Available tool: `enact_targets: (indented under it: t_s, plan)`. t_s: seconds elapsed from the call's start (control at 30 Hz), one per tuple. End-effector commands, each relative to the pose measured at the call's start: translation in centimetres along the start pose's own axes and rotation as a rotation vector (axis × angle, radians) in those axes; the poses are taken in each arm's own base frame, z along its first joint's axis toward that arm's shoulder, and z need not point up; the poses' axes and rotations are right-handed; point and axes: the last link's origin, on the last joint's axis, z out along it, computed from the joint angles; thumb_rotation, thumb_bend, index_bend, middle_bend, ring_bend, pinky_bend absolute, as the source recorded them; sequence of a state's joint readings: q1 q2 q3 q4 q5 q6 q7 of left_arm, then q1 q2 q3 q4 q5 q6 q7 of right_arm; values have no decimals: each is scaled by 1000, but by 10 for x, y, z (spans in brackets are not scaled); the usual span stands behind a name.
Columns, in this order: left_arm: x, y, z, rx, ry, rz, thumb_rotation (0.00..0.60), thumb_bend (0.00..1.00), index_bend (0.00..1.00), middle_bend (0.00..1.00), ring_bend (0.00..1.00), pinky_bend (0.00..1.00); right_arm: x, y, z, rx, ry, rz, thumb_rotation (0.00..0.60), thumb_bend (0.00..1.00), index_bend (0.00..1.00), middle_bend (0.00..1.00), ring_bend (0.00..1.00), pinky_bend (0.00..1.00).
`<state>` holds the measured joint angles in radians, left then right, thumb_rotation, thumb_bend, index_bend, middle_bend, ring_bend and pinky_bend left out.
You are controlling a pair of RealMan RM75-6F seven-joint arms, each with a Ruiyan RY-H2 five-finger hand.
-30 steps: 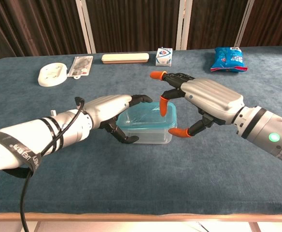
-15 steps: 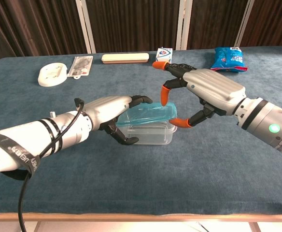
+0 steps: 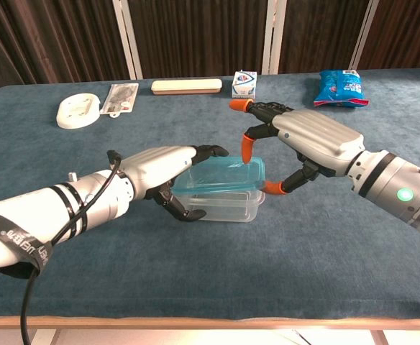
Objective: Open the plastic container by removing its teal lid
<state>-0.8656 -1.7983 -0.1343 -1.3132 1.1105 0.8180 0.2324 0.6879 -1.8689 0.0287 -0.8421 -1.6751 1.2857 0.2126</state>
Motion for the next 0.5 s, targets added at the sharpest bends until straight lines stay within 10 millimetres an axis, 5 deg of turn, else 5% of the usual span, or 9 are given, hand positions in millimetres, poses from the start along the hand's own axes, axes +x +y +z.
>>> enact_targets:
  t_s: [0.03,0.5]
  plan:
    - [0,2,0,-9,16,-7,600,312,20,40,0,161,-1,-1,1,5,0,-1,600,436,599,57,0,0]
    - [-1,3,0,-15,26,-18,600,312,10,32,0,154,-7,-10,7,17,18,-5,600,497,672,104,0,0]
